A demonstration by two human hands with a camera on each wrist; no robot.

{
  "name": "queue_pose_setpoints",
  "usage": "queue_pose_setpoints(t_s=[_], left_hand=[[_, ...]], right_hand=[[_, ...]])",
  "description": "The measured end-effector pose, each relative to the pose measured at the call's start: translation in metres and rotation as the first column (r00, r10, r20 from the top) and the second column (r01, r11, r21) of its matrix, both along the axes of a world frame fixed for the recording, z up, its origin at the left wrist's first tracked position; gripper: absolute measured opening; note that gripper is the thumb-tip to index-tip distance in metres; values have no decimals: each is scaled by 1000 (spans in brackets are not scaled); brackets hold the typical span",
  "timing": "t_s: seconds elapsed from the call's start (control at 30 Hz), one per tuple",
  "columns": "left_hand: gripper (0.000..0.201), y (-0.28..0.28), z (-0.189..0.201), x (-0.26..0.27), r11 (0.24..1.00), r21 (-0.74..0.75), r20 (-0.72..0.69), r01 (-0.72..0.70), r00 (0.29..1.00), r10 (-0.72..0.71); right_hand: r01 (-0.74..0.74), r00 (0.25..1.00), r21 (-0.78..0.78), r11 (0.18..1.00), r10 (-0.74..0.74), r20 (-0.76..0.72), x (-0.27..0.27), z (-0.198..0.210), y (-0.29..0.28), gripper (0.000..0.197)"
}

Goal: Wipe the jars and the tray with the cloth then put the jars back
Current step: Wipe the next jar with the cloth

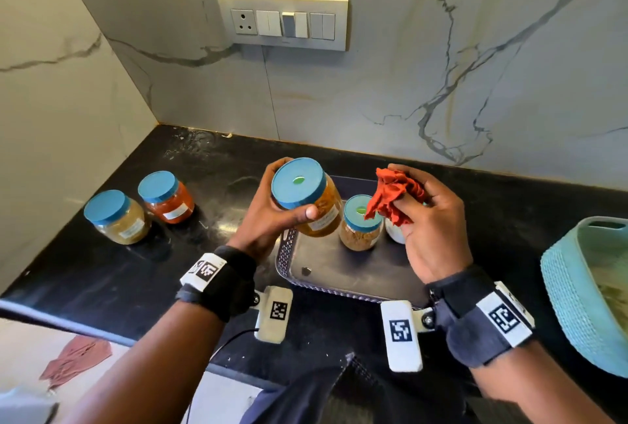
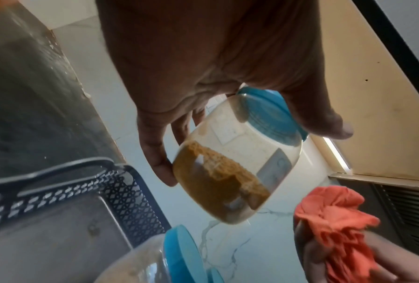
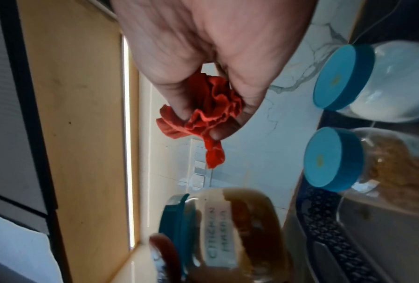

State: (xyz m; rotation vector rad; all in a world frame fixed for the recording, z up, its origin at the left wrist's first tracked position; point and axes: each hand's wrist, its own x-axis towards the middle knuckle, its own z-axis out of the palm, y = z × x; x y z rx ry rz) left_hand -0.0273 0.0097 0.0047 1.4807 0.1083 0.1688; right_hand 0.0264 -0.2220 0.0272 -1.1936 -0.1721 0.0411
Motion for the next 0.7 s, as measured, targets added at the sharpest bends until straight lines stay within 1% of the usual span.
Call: queue_pose_setpoints(t_s=[0.07,0.13,0.23,0.27,0.3,0.37,0.43,0.5,0.53,0.57,0.63,0.67,0.7], left_hand=[[112,-10,2,-3,1000,-11,0,18,1000,-18],[106,-22,3,-4,999,20,8,25,1000,-26],[93,-35,2,-3,995,84,44,48,998,-52],[90,-38,3,-3,994,95,50,62,996,-67],[88,-40,3,-3,991,111,55,75,995,-82],[87,-43,5,-1,985,152,61,86,993,-96],[86,-45,7,0,974,217,77,68,993,-87],[88,-45,6,1,962,271,92,40,994,-67],[88,-44,5,1,956,292,93,25,994,-55],[88,-43,6,2,949,316,97,13,994,-45],[85,-42,9,2,922,387,118,-8,992,-41],[84,-42,12,3,903,429,138,-18,989,-46],[84,-42,14,3,884,467,153,-21,987,-57]], right_hand=[[-42,998,120,992,48,-45,2,13,1,27],[-85,994,211,974,98,-52,3,29,1,29],[-167,986,263,950,167,24,0,51,2,33],[-194,981,241,951,185,60,-3,56,2,33],[-208,976,179,962,192,106,-6,60,2,33],[-154,961,-51,987,162,225,-10,62,3,33],[-61,933,-245,968,143,330,-10,59,4,36],[12,900,-361,932,148,411,-11,55,6,39],[86,872,-435,896,144,468,-11,52,7,40],[181,832,-522,834,153,533,-12,50,8,40],[352,757,-647,677,201,622,-13,44,8,39],[402,733,-675,619,224,642,-14,44,8,38],[422,720,-692,585,247,648,-14,43,8,36]])
